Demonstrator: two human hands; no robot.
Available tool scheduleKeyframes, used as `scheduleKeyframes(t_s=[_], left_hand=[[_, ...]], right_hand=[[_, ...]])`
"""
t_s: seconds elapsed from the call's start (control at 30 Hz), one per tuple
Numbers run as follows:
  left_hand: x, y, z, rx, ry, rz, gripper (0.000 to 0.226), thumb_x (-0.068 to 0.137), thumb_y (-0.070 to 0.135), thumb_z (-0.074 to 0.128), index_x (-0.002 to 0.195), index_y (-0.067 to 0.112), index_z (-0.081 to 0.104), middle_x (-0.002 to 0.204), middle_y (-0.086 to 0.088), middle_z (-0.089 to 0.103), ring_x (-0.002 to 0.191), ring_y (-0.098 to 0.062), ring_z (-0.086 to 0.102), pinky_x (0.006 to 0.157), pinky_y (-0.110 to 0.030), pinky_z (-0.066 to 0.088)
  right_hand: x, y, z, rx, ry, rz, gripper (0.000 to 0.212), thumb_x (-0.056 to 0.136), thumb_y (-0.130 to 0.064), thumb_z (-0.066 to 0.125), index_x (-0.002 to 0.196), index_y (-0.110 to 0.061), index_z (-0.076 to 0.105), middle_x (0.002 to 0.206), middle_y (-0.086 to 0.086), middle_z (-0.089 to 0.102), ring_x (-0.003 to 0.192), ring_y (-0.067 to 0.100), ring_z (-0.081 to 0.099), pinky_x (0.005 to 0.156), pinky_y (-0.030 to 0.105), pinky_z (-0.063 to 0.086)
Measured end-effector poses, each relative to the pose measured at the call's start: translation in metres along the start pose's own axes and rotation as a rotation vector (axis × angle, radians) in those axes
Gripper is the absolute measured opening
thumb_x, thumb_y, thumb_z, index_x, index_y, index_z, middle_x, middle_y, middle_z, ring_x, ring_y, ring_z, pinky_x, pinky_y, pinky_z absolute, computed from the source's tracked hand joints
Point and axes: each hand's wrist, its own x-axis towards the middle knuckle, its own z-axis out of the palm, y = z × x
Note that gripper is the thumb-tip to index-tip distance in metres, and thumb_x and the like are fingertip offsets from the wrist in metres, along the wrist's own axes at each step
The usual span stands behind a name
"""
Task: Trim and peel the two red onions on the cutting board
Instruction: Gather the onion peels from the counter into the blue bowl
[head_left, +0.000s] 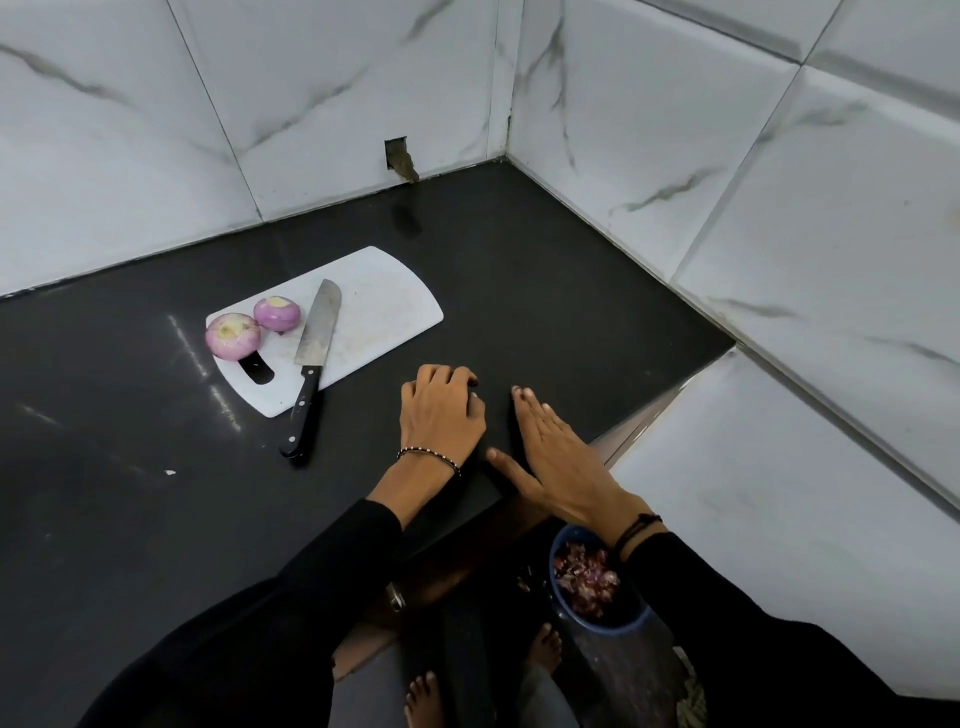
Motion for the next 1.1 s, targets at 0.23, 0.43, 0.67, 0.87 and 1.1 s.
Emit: scheduleKeyframes(t_s=[0.23,0.43,0.67,0.87,1.1], left_hand=[[-0.002,0.006,0.007,-0.027,0.015,0.010,0.024,0.095,0.023,0.051,0.116,0.020,0.063,0.119,0.003,0.062,0.122,-0.017,0.044,0.097,-0.033,0.032],[-0.005,0.007,0.013,-0.047,0.005,0.017,0.023,0.095,0.021,0.052,0.115,0.020,0.063,0.117,0.004,0.063,0.121,-0.016,0.045,0.095,-0.031,0.032],[-0.011,0.018,0.011,-0.185,-0.015,0.042,0.031,0.092,0.002,0.048,0.114,0.018,0.065,0.116,0.001,0.065,0.118,-0.019,0.049,0.095,-0.032,0.039],[-0.021,0.062,0.017,-0.518,-0.065,0.039,0.025,0.094,0.004,0.051,0.107,0.015,0.069,0.109,0.003,0.069,0.104,-0.011,0.062,0.091,-0.025,0.050],[-0.041,0.139,0.071,-0.565,-0.346,0.180,0.023,0.092,0.001,0.054,0.105,0.009,0.071,0.105,-0.003,0.071,0.096,-0.011,0.065,0.077,0.000,0.040]], right_hand=[[-0.027,-0.022,0.015,-0.083,0.007,-0.026,0.079,0.105,-0.060,0.015,0.158,-0.006,-0.008,0.167,0.009,-0.009,0.154,0.014,-0.011,0.127,0.032,-0.004],[-0.025,-0.024,0.012,-0.052,-0.003,-0.015,0.077,0.105,-0.058,0.014,0.158,-0.007,-0.008,0.167,0.009,-0.008,0.154,0.014,-0.010,0.124,0.028,-0.008],[-0.021,-0.004,-0.010,1.212,0.304,0.409,0.030,0.104,-0.014,0.048,0.133,-0.017,0.055,0.134,0.000,0.066,0.120,0.011,0.064,0.112,0.036,0.044],[-0.063,0.029,-0.026,2.185,0.366,0.640,0.028,0.098,0.003,0.046,0.123,0.006,0.057,0.117,0.022,0.071,0.109,0.032,0.071,0.095,0.038,0.058],[-0.109,0.096,0.008,1.768,0.606,0.861,0.032,0.088,0.009,0.065,0.120,0.007,0.060,0.109,0.022,0.073,0.105,0.035,0.071,0.099,0.044,0.055]])
